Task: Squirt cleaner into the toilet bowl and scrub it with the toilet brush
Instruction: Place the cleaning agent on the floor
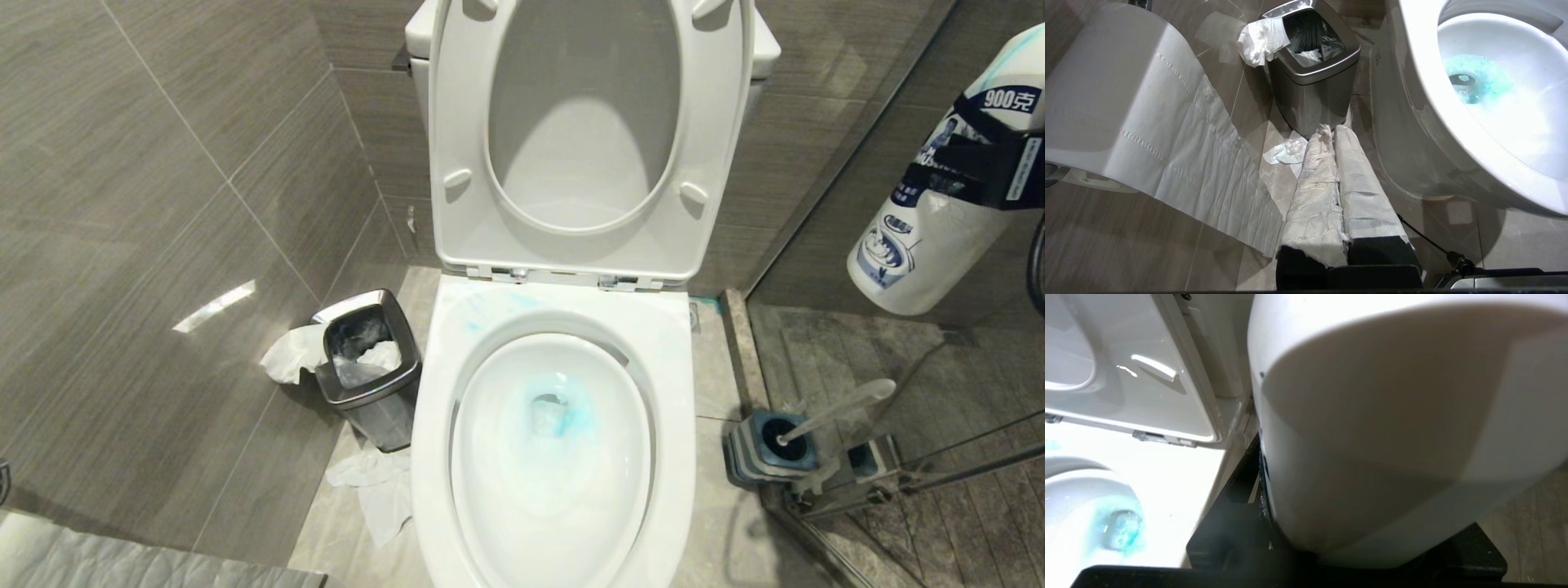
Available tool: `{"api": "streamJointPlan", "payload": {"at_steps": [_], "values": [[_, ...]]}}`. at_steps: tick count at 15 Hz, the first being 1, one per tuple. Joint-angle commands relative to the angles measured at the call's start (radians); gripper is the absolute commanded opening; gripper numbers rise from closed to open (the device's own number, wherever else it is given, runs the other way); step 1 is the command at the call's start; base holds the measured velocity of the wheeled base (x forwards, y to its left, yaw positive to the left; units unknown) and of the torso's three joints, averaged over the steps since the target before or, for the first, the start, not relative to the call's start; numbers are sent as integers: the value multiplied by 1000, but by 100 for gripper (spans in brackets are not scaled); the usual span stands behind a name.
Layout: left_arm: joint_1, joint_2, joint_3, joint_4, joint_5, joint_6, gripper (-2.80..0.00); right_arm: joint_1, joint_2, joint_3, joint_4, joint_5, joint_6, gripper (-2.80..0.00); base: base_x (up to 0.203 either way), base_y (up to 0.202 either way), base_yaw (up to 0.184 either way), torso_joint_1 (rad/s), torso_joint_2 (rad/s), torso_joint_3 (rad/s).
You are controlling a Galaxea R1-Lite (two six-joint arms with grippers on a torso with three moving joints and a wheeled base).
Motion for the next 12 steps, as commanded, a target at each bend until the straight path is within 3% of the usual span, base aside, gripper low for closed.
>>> {"api": "streamJointPlan", "payload": {"at_steps": [1,9,12], "values": [[0,1,2,0,1,4,-280,-9,35,44,-44,20,0,-280,0,0,0,0,0,0],[0,1,2,0,1,4,-280,-21,127,81,-157,36,3,-280,0,0,0,0,0,0],[0,1,1,0,1,6,-280,-21,152,76,-187,37,3,-280,0,0,0,4,2,-132]]}}
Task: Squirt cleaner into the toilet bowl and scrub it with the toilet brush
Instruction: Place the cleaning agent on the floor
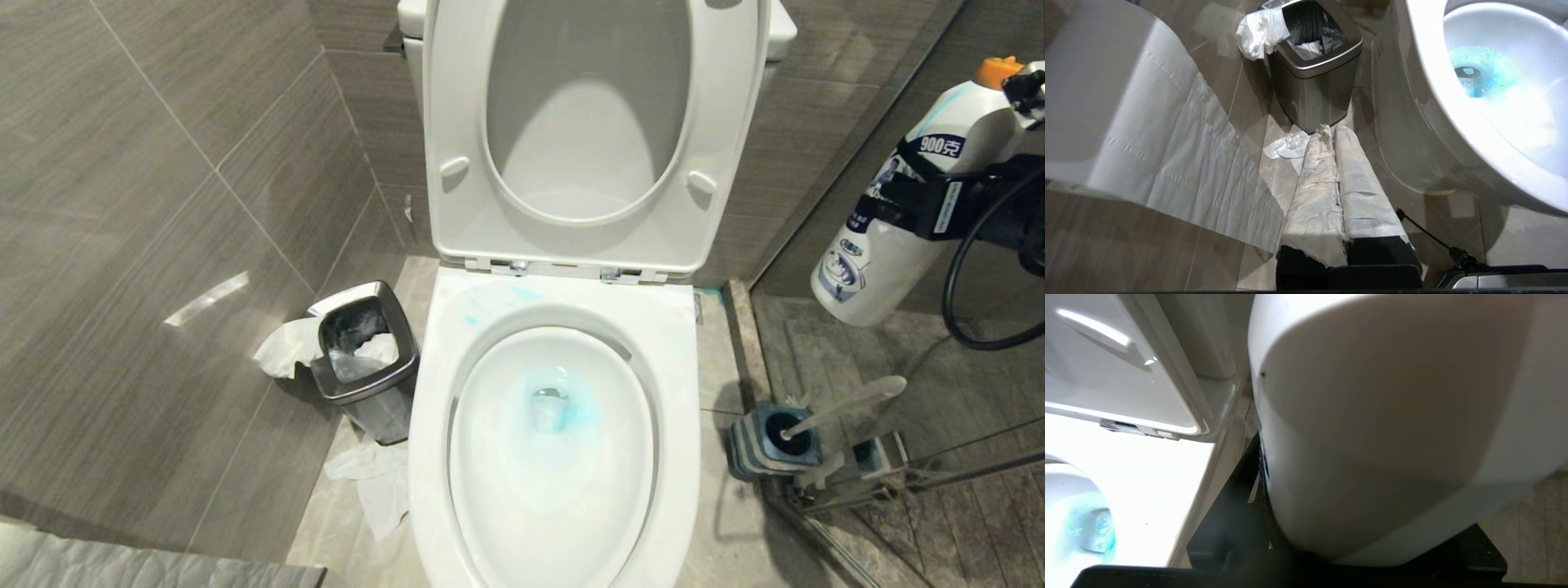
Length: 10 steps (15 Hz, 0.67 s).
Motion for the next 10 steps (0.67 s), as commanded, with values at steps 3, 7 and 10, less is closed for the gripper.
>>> {"api": "streamJointPlan", "payload": {"at_steps": [3,7,10], "values": [[0,1,0,0,0,0,-280,0,51,-13,-8,2,13,-280,0,0,0,5,3,-189],[0,1,0,0,0,0,-280,1,106,-30,-97,1,1,-280,0,0,0,3,7,-200],[0,1,1,0,0,0,-280,3,127,-20,-168,1,-49,-280,0,0,0,2,2,-199]]}}
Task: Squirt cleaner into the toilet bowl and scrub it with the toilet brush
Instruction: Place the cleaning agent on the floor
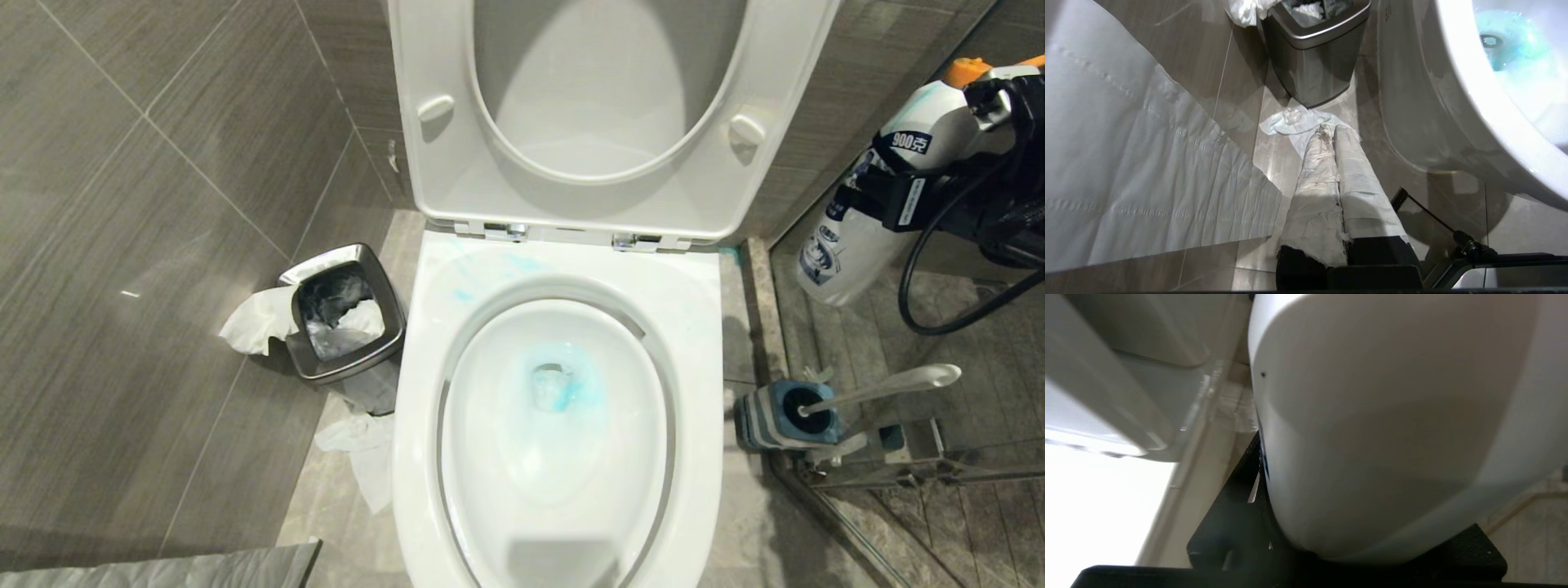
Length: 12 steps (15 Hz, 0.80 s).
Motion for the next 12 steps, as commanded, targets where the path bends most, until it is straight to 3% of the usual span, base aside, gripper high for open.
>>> {"api": "streamJointPlan", "payload": {"at_steps": [1,9,12], "values": [[0,1,0,0,0,0,-280,4,31,10,-60,0,-37,-280,0,0,0,2,1,-194],[0,1,0,0,0,0,-280,35,168,17,-321,-13,-48,-280,0,0,0,3,3,-197],[0,1,2,0,0,0,-280,37,215,1,-354,-13,-49,-280,0,0,0,1,2,-198]]}}
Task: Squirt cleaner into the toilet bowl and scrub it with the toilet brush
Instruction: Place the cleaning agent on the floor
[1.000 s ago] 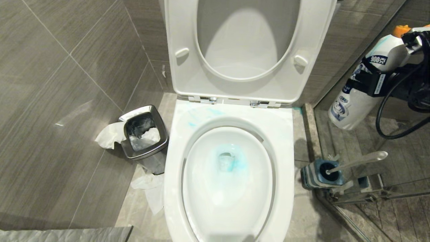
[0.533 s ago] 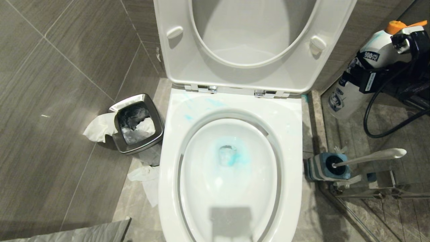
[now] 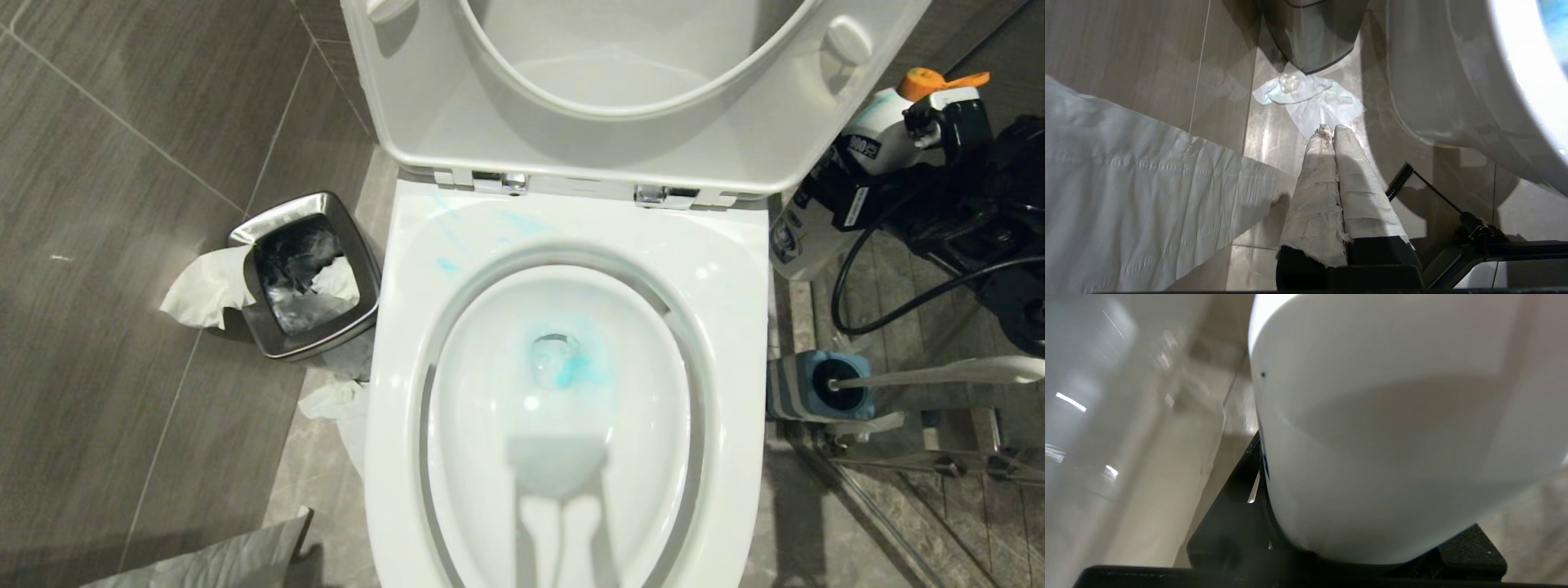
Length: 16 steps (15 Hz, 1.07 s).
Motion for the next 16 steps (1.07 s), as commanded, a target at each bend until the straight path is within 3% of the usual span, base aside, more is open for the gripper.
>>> {"api": "streamJointPlan", "payload": {"at_steps": [1,4,11,16], "values": [[0,1,0,0,0,0,-280,1,62,-17,-48,-1,-2,-280,0,0,0,1,4,-197],[0,1,1,0,0,0,-280,7,125,-39,-160,-4,-3,-280,0,0,0,5,3,-196],[0,1,2,0,-2,-3,-280,32,168,-159,-168,-8,0,-280,0,0,0,5,1,-186],[0,1,2,0,1,-11,-280,52,262,-238,-209,-11,-7,-280,0,0,0,0,1,-27]]}}
